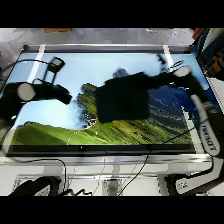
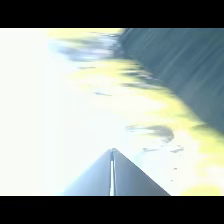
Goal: Fold the clothes and pants, and hang the long-sleeved shirts on hangers.
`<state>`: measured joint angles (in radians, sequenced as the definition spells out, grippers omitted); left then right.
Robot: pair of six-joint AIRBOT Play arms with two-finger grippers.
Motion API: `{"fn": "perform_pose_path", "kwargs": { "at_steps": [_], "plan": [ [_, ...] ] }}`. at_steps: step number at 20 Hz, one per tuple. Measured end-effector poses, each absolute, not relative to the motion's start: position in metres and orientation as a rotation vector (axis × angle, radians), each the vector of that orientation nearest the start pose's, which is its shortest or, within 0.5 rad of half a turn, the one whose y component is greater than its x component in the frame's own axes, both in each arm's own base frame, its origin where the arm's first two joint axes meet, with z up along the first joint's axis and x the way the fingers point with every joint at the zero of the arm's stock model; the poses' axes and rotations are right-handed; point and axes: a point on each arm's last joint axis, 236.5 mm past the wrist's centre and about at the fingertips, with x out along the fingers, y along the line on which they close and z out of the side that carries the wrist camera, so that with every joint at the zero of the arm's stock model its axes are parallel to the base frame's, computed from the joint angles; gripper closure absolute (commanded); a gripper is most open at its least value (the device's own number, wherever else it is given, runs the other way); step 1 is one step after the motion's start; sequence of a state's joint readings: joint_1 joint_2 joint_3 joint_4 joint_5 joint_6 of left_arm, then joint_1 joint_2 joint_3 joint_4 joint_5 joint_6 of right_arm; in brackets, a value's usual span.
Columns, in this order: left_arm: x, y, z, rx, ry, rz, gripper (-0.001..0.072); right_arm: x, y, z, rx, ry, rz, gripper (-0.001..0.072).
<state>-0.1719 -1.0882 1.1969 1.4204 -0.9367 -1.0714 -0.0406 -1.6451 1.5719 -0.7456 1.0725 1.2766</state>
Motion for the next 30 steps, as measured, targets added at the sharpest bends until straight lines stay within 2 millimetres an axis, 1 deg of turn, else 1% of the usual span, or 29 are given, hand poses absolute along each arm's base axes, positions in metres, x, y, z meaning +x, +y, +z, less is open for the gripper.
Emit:
{"fn": "perform_pose_path", "kwargs": {
  "at_steps": [1, 3, 4, 6, 7, 8, 10, 12, 14, 16, 17, 18, 19, 20, 23, 24, 25, 26, 28, 29, 30],
  "plan": [
    [0.407, -0.087, 0.146, 0.455, 0.719, -0.399, 0.0687, 0.520, 0.103, 0.083, 0.532, 0.955, 0.466, 0.0673],
    [0.395, -0.069, 0.183, 0.516, 0.636, -0.330, 0.0686, 0.514, 0.036, 0.100, 0.543, 0.933, 0.325, 0.0674],
    [0.389, -0.062, 0.198, 0.531, 0.601, -0.304, 0.0686, 0.507, -0.002, 0.106, 0.548, 0.926, 0.238, 0.0674],
    [0.377, -0.053, 0.224, 0.557, 0.539, -0.265, 0.0686, 0.484, -0.074, 0.112, 0.570, 0.931, 0.067, 0.0674],
    [0.371, -0.050, 0.235, 0.562, 0.514, -0.251, 0.0686, 0.468, -0.113, 0.113, 0.591, 0.932, -0.033, 0.0674],
    [0.367, -0.047, 0.242, 0.568, 0.495, -0.240, 0.0687, 0.451, -0.147, 0.115, 0.614, 0.932, -0.126, 0.0674],
    [0.361, -0.043, 0.251, 0.577, 0.473, -0.224, 0.0687, 0.407, -0.214, 0.116, 0.689, 0.928, -0.329, 0.0674],
    [0.361, -0.036, 0.254, 0.602, 0.471, -0.199, 0.0688, 0.359, -0.266, 0.116, 0.776, 0.923, -0.519, 0.0674],
    [0.365, -0.025, 0.251, 0.626, 0.488, -0.156, 0.0687, 0.312, -0.303, 0.113, 0.847, 0.925, -0.693, 0.0674],
    [0.373, -0.009, 0.245, 0.618, 0.519, -0.091, 0.0686, 0.270, -0.326, 0.109, 0.887, 0.946, -0.838, 0.0673],
    [0.377, -0.002, 0.241, 0.602, 0.538, -0.059, 0.0686, 0.253, -0.333, 0.107, 0.896, 0.960, -0.894, 0.0626],
    [0.381, 0.004, 0.236, 0.588, 0.555, -0.037, 0.0686, 0.237, -0.339, 0.105, 0.904, 0.978, -0.944, 0.0407],
    [0.385, 0.008, 0.230, 0.576, 0.573, -0.020, 0.0686, 0.226, -0.342, 0.104, 0.911, 0.988, -0.978, 0.0072],
    [0.388, 0.010, 0.225, 0.568, 0.588, -0.008, 0.0687, 0.218, -0.345, 0.104, 0.913, 0.993, -1.007, 0.0019],
    [0.397, 0.014, 0.211, 0.557, 0.627, 0.007, 0.0686, 0.204, -0.345, 0.101, 0.924, 1.023, -1.045, 0.0026],
    [0.399, 0.015, 0.206, 0.556, 0.638, 0.008, 0.0686, 0.200, -0.345, 0.101, 0.927, 1.034, -1.051, 0.0084],
    [0.402, 0.015, 0.202, 0.555, 0.650, 0.010, 0.0686, 0.198, -0.342, 0.100, 0.933, 1.048, -1.054, 0.0232],
    [0.404, 0.016, 0.198, 0.553, 0.658, 0.011, 0.0686, 0.197, -0.340, 0.099, 0.937, 1.059, -1.051, 0.0342],
    [0.407, 0.016, 0.192, 0.555, 0.674, 0.009, 0.0687, 0.200, -0.332, 0.098, 0.929, 1.087, -1.036, 0.0625],
    [0.408, 0.016, 0.190, 0.554, 0.680, 0.011, 0.0687, 0.206, -0.328, 0.099, 0.912, 1.100, -1.017, 0.0673],
    [0.409, 0.016, 0.188, 0.556, 0.685, 0.010, 0.0686, 0.214, -0.322, 0.100, 0.886, 1.112, -0.989, 0.0673]
  ]
}}
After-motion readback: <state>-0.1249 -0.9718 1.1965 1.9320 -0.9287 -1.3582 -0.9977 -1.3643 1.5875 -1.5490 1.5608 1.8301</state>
